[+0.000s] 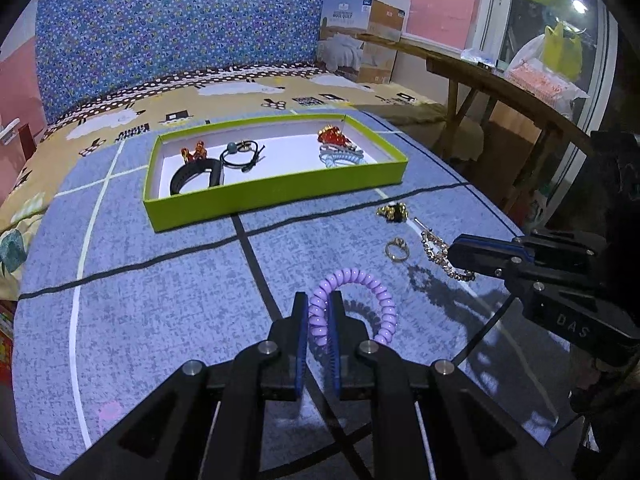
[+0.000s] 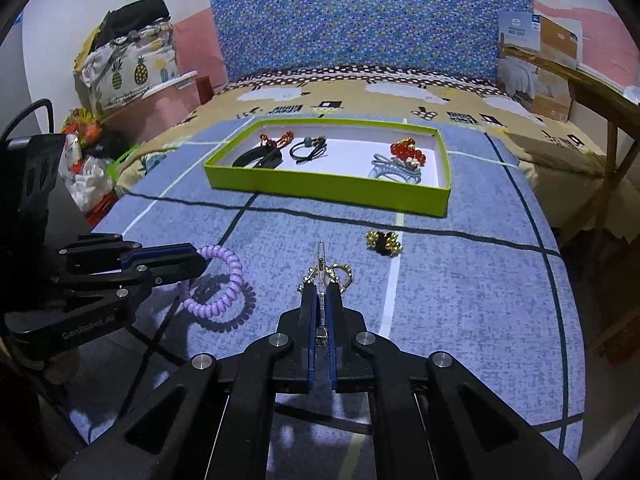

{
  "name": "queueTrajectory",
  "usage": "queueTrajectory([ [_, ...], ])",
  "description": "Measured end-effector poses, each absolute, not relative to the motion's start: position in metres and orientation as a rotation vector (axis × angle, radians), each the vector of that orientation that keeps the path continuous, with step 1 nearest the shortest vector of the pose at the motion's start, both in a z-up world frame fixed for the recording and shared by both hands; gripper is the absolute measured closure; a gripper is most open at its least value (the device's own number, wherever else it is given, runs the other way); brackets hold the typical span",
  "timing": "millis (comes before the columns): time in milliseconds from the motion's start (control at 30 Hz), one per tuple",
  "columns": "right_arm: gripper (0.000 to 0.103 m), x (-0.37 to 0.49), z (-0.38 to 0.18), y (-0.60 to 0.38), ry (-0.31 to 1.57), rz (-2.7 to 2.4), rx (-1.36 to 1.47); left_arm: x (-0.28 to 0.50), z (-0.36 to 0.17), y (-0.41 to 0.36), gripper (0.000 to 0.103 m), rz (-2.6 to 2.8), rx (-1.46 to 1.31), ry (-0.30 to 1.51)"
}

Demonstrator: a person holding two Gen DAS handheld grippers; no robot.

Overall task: Organize jewelry
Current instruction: 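Lift and carry the purple coil tie and gold keychain over the green lid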

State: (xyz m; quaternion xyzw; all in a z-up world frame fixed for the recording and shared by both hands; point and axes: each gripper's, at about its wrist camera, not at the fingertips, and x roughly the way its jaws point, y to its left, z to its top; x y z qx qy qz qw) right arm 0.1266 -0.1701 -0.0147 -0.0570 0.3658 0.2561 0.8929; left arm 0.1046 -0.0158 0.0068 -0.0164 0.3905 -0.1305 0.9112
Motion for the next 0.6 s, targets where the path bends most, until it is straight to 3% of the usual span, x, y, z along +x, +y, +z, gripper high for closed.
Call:
queueTrajectory([
  [600, 0.099, 0.179, 0.017, -0.169, 0.696, 0.529, -0.088, 0.161, 0.040, 0.005, 0.093, -0.228, -0.037, 0.720],
])
